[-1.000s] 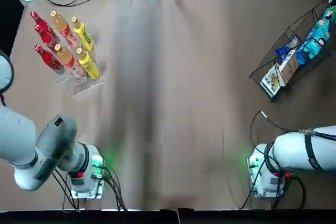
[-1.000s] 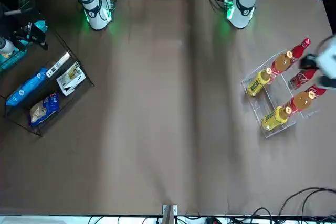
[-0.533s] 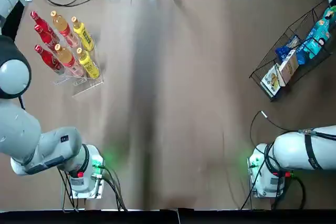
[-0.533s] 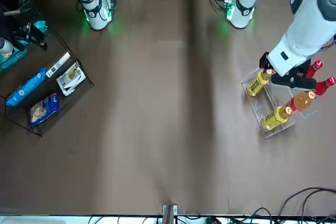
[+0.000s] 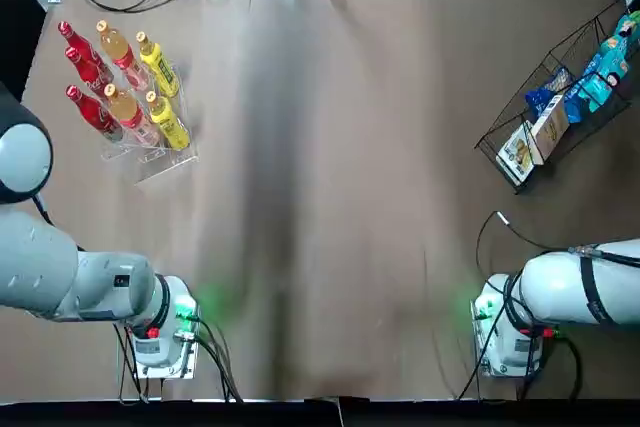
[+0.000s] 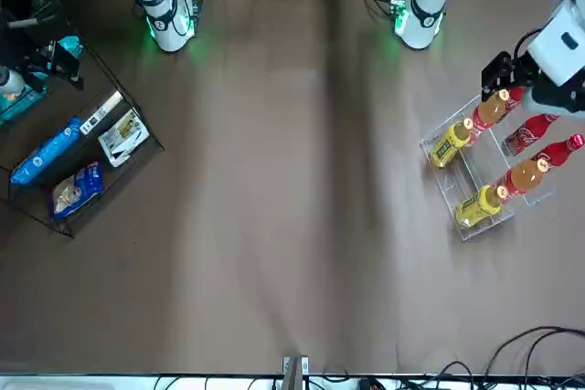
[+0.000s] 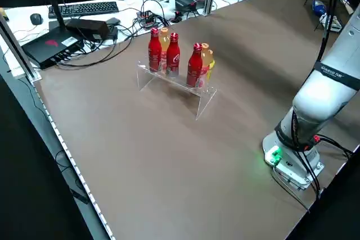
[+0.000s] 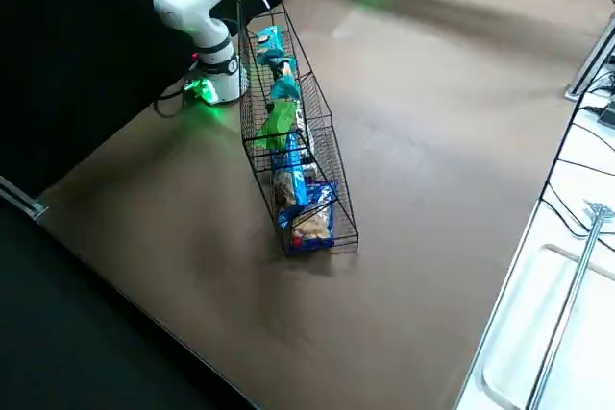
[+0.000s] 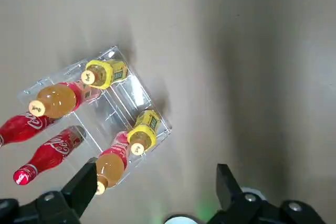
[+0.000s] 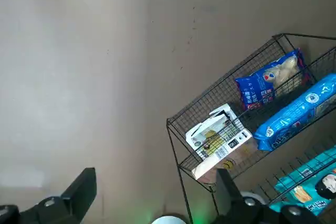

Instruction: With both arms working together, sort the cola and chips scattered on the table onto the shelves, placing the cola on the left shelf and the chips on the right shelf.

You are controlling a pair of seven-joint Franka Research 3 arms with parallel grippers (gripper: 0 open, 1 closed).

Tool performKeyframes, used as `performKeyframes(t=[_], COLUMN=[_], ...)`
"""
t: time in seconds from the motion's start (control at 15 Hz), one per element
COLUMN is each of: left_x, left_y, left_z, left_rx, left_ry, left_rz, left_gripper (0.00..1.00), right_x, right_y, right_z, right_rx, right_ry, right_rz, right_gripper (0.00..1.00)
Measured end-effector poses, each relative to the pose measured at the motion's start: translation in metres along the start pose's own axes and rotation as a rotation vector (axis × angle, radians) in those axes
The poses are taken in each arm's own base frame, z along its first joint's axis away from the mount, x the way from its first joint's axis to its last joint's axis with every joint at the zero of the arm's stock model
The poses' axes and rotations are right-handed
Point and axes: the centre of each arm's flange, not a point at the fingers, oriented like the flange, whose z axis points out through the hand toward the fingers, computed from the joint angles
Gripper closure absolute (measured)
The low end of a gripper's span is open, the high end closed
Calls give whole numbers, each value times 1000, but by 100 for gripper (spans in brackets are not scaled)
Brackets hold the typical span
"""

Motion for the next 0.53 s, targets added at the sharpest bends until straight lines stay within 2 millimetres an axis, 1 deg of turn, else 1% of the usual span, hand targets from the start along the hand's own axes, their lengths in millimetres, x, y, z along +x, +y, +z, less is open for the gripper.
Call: performKeyframes(t=[0.27,0.53], left_x=[1,2], left_y=[10,10], left_z=[8,18], left_rx=[0,-2], left_ry=[-20,-53], left_rz=[18,15], left_gripper=[0,0], right_x=[0,1], right_y=[0,-1], right_z=[0,1], right_rx=[0,0], right_ry=[0,-3], right_rz=[0,-3], right_gripper=[0,0])
